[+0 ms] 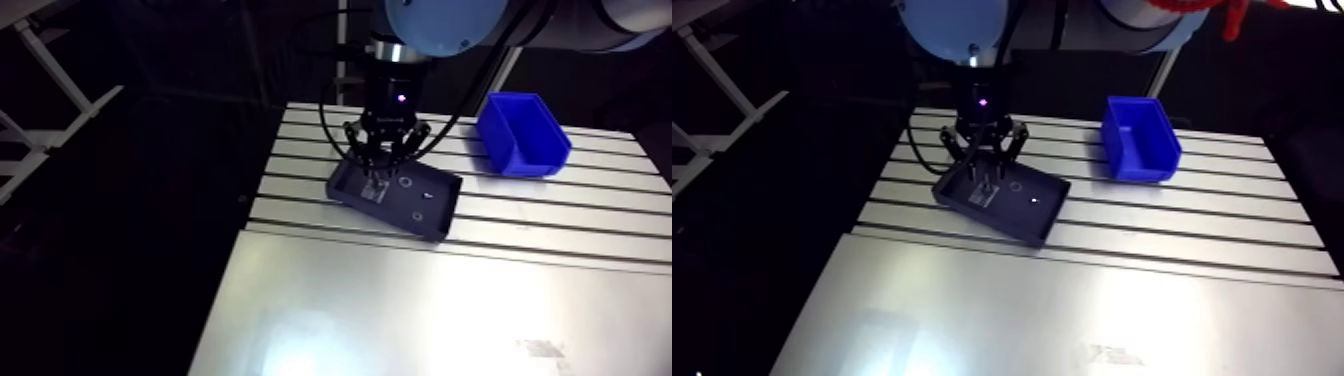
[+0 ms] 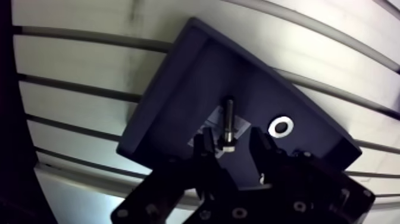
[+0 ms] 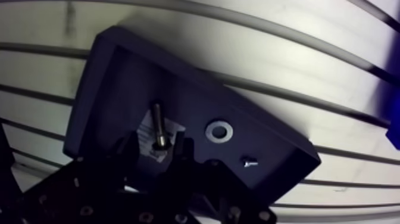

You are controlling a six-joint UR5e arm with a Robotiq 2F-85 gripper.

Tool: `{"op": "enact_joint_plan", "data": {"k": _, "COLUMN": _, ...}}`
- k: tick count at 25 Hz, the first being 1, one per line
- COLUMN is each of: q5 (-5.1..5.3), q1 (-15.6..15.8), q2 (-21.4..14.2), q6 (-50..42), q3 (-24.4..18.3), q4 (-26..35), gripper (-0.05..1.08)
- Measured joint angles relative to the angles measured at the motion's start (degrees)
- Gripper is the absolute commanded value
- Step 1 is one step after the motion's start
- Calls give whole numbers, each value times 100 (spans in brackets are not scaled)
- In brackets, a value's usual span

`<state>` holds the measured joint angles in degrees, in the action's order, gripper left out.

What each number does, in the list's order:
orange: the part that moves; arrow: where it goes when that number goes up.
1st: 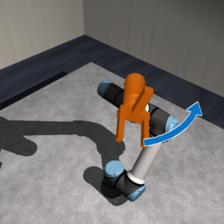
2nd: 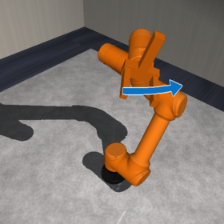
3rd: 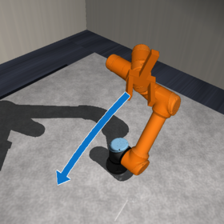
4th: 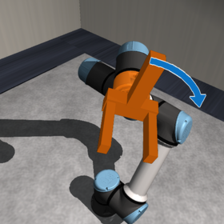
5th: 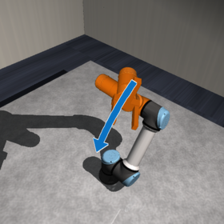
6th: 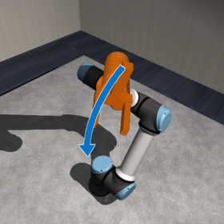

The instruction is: Pick up the M10 bolt from the tray and put it into the blue bin.

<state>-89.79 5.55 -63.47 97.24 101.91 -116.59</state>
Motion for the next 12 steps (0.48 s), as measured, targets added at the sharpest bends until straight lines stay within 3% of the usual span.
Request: {"op": "enact_joint_plan", "data": {"k": 12, "q5": -8, "q1": -1, "q2": 72, "q6": 8, "q3": 1, "q4": -78, "gripper": 57}}
